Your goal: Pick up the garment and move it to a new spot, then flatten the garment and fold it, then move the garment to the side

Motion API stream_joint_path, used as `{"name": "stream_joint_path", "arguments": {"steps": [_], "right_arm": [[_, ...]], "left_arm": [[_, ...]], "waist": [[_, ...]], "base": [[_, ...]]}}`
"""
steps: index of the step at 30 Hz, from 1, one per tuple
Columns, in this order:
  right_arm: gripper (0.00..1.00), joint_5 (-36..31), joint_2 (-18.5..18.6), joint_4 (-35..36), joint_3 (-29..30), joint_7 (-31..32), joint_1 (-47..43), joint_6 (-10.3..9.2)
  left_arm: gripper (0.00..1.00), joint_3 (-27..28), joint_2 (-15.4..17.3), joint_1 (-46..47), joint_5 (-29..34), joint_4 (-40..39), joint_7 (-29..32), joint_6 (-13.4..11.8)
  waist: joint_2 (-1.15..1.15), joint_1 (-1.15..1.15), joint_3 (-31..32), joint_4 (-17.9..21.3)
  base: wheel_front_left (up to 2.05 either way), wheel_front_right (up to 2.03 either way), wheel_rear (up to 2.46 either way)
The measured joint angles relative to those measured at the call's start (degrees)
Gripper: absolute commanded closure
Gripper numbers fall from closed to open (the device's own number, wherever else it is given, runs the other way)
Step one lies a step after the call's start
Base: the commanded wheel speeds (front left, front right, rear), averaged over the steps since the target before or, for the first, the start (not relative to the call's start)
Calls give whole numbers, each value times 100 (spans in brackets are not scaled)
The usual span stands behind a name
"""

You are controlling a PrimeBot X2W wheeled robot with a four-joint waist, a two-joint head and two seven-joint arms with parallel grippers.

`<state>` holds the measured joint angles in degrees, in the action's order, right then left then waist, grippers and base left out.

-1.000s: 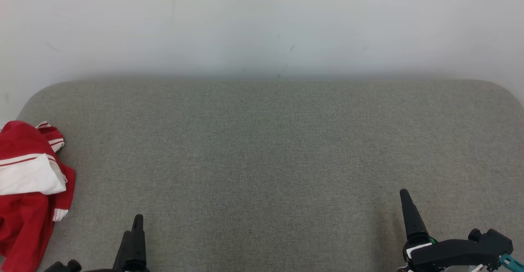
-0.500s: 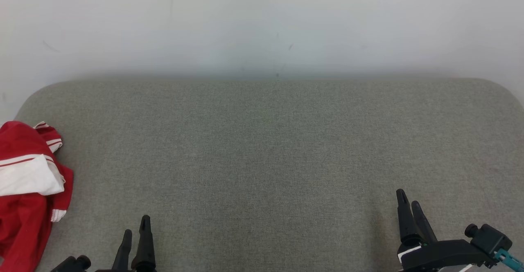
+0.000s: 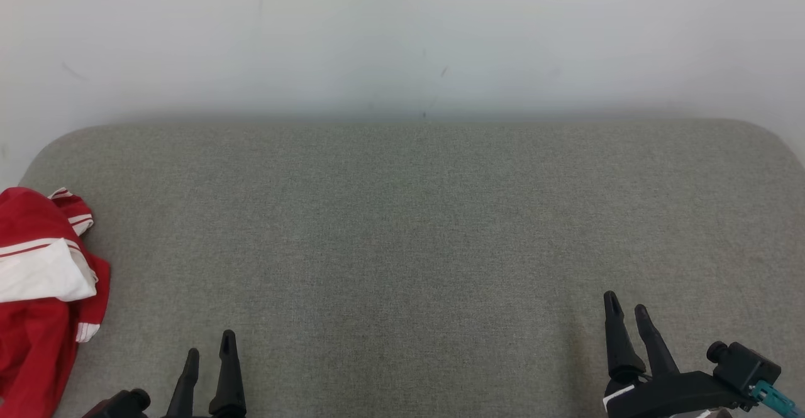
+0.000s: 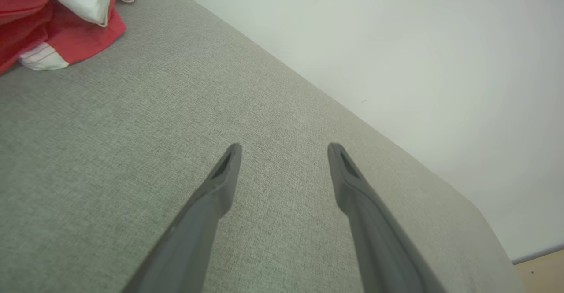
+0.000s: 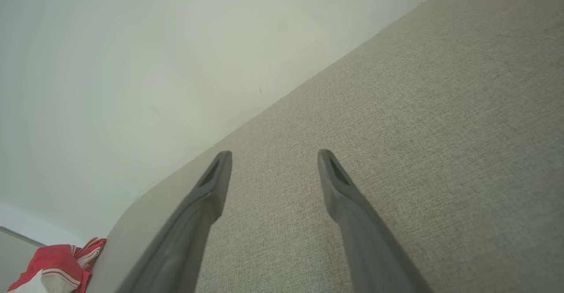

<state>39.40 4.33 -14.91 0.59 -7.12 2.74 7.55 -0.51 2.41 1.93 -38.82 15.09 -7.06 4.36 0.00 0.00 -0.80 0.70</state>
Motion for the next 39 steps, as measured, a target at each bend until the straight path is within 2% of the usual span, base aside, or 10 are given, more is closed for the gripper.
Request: {"name": "stream_joint_path", "arguments": {"steps": [39], "right_arm": [[0, -2097, -14, 29, -14, -528, -46, 0]], "left_arm": [[0, -242, 23, -173, 2089, -238, -531, -233]], "waist": [[0, 0, -69, 92]], "base": [[0, 0, 0]]}}
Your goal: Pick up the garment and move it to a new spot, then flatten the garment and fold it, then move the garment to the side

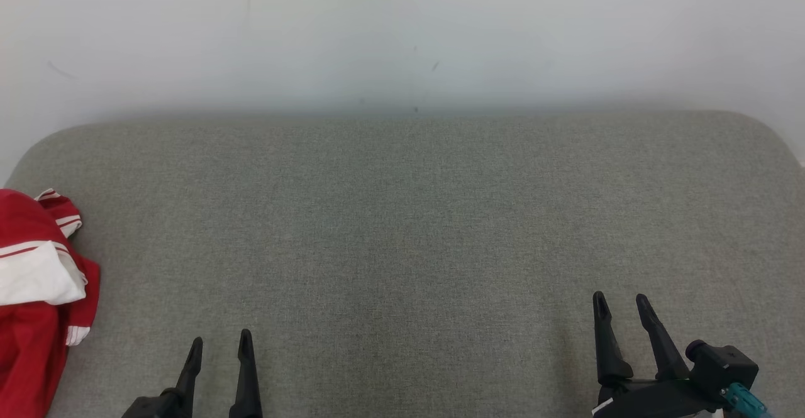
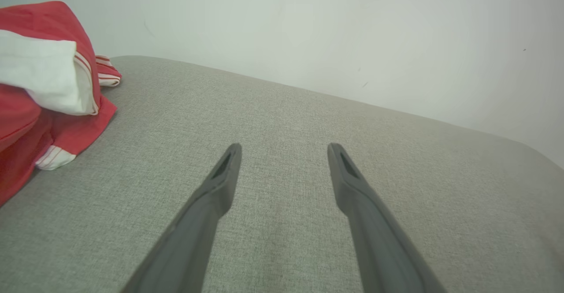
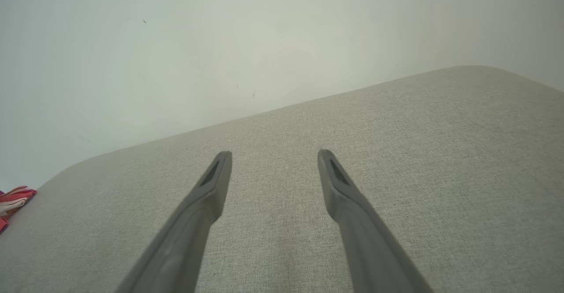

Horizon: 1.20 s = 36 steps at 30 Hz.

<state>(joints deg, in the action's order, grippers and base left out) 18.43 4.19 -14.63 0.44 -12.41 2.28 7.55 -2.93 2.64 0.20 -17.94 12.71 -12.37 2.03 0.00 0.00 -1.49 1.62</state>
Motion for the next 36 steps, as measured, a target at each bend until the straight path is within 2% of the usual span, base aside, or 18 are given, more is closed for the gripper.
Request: {"name": "stream_joint_path", "arguments": {"steps": [12, 24, 36], "right_arm": [[0, -589, -38, 9, 16, -132, -14, 0], [0, -1195, -57, -66, 181, -258, -21, 0], [0, -1245, -105, -68, 394, -269, -31, 0]], "left_arm": [[0, -70, 4, -20, 537, -5, -144, -18], [0, -47, 9, -99, 1004, 35, -268, -202], [0, 68, 10, -117, 1031, 85, -268, -313]], "waist": [[0, 0, -29, 10], [0, 0, -24, 23], [0, 0, -7, 29]], "base": [[0, 0, 0], [0, 0, 0], [0, 0, 0]]}}
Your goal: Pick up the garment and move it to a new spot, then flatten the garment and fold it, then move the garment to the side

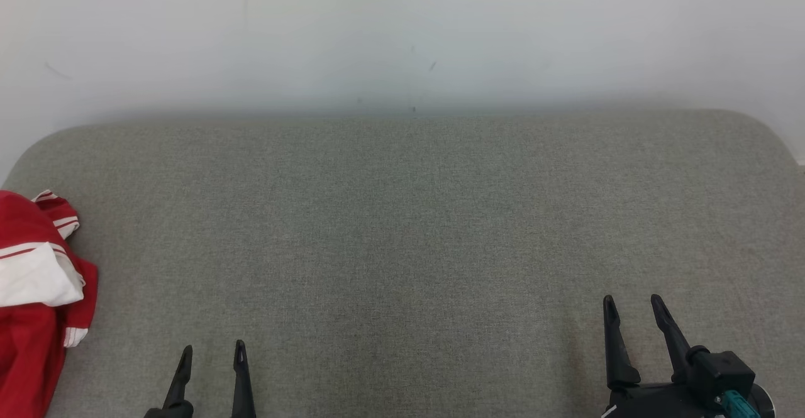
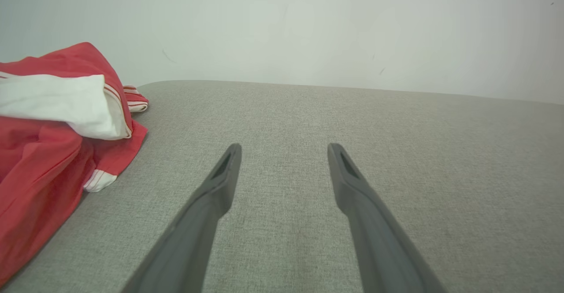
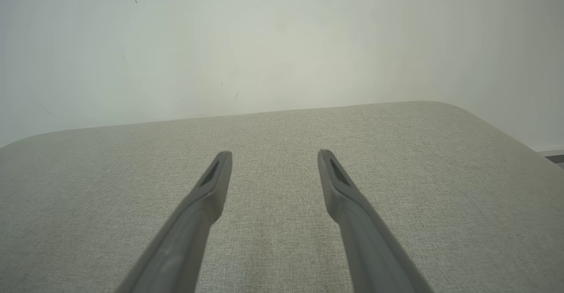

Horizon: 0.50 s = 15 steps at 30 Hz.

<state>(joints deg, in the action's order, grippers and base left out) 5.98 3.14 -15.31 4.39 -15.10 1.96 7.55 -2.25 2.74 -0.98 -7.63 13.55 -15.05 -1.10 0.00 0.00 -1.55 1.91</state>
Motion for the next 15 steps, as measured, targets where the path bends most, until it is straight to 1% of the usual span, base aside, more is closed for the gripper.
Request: {"name": "stream_joint_path", "arguments": {"steps": [12, 15], "right_arm": [[0, -7, -10, -2, 60, 0, -17, 0], [0, 4, -12, -7, 42, -1, -19, 0]], "left_arm": [[0, 38, 1, -15, -1, 10, 0, -14], [0, 26, 0, -15, -21, 3, 0, -18]], "waist": [[0, 0, 9, -1], [0, 0, 9, -55]], "base": [[0, 0, 0], [0, 0, 0]]}}
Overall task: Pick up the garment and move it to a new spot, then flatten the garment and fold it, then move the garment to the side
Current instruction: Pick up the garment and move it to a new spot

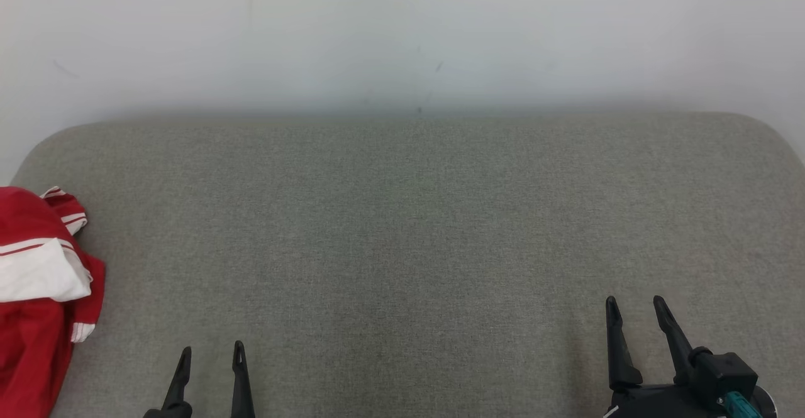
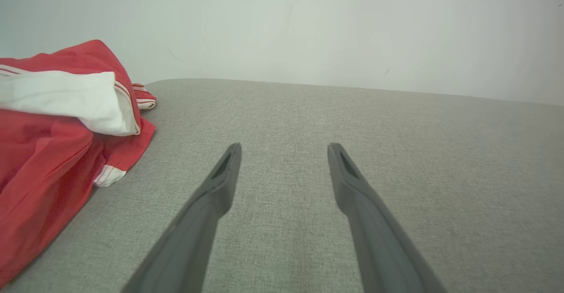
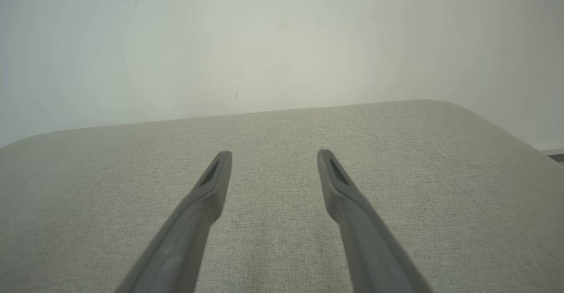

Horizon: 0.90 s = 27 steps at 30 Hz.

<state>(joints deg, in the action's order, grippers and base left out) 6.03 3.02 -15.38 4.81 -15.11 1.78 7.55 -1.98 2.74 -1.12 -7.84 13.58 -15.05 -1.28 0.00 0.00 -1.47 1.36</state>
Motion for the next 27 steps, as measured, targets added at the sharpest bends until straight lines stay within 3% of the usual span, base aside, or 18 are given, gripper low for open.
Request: {"name": "stream_joint_path", "arguments": {"steps": [7, 14, 21, 22, 27], "right_arm": [[0, 10, -3, 14, -21, -1, -74, 0], [0, 29, -4, 65, -179, -2, -116, 0], [0, 46, -4, 52, -318, -2, -171, 0], [0, 60, -9, 14, -368, 0, -201, 0], [0, 47, -4, -2, -517, -1, -182, 0]], "left_arm": [[0, -34, 1, -4, -32, 5, 0, -18], [0, 71, -1, -113, -13, 18, 0, 14], [0, 257, 3, -172, 97, 9, 0, 76], [0, 312, 8, -242, 121, 19, 0, 97], [0, 443, 4, -307, 125, -5, 0, 124]], "waist": [[0, 0, 9, -279], [0, 0, 24, -818], [0, 0, 22, -1558], [0, 0, 27, -1913], [0, 0, 31, -2512]], "base": [[0, 0, 0], [0, 0, 0], [0, 0, 0], [0, 0, 0], [0, 0, 0]]}}
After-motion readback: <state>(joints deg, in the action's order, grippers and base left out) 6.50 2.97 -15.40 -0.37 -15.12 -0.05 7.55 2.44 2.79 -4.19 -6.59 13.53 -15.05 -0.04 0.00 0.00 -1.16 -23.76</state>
